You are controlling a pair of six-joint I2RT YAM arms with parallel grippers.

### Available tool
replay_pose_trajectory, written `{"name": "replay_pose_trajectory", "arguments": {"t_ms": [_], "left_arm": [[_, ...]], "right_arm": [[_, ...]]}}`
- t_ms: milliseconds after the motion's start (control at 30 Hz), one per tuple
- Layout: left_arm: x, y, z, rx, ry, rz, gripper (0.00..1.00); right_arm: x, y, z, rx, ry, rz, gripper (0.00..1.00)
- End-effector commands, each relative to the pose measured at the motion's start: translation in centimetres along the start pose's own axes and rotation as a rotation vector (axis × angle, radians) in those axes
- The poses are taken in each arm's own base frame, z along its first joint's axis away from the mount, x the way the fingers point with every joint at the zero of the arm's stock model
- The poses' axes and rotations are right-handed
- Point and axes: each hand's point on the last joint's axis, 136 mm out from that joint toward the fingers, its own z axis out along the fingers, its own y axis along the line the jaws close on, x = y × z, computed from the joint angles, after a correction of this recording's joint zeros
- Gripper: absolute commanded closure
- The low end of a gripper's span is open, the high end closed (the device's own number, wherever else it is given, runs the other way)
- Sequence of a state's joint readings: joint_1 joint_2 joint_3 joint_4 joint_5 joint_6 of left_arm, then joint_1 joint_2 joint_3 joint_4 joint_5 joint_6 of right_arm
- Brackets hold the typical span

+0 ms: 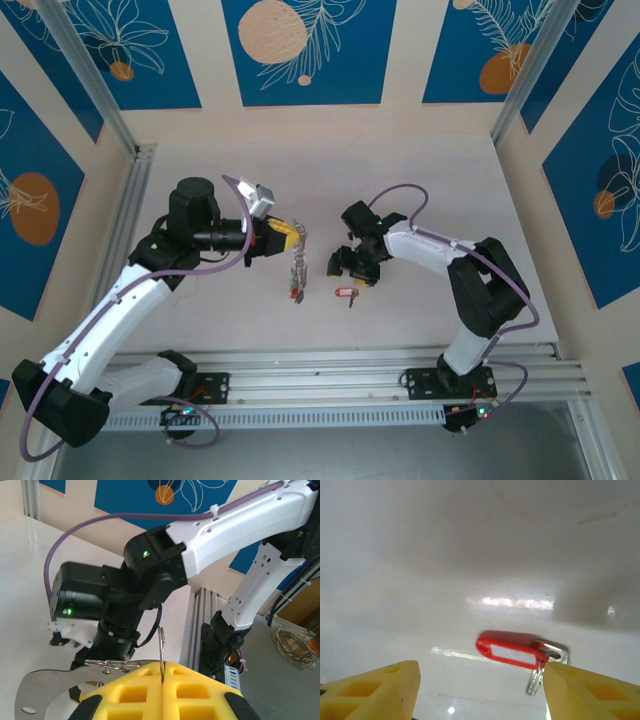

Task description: Put the keys on the keyring

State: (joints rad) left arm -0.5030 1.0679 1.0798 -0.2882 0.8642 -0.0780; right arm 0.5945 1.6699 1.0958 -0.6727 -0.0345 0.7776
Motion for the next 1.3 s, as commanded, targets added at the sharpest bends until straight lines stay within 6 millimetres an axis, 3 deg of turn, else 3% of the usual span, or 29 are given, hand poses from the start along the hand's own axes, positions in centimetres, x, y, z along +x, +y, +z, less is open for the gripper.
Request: {"name": "replay_pose_trajectory", "arguments": {"t_ms": [0, 167, 300, 433, 667, 867, 1267], "left_arm": [[-1.6, -0.5, -0.7, 0.022, -0.055, 0.032, 1.00], [-2.0, 0.9, -1.1, 0.010, -0.086, -0.031, 1.00], [-1.7, 2.6, -1.8, -0.033, -0.094, -0.093, 1.00], [-1.4, 4.3, -2.9, -0.104, -0.097, -0.163, 1.00], [-0.1, 5.7, -3.3, -0.163, -0.068, -0.204, 1.00], [0.3, 6.1, -3.3, -0.180, -0.055, -0.201, 1.00], [-0.4, 5.7, -3.9, -0.193, -0.063, -0.187, 1.00]], "right_arm": [[0.7, -0.4, -3.9, 0.041, -0.042, -0.055, 0.34], [3.4, -4.6, -5.6, 0.250, -0.053, -0.229, 0.37], [4.6, -5.6, -5.4, 0.411, -0.082, -0.437, 0.39], [4.2, -5.5, -3.6, 0.543, -0.081, -0.595, 0.45], [3.2, -4.2, 0.4, 0.508, -0.047, -0.711, 0.56], [3.2, -3.1, 1.7, 0.447, -0.031, -0.773, 0.59], [3.8, -4.4, 2.9, 0.422, 0.037, -0.771, 0.67]]}}
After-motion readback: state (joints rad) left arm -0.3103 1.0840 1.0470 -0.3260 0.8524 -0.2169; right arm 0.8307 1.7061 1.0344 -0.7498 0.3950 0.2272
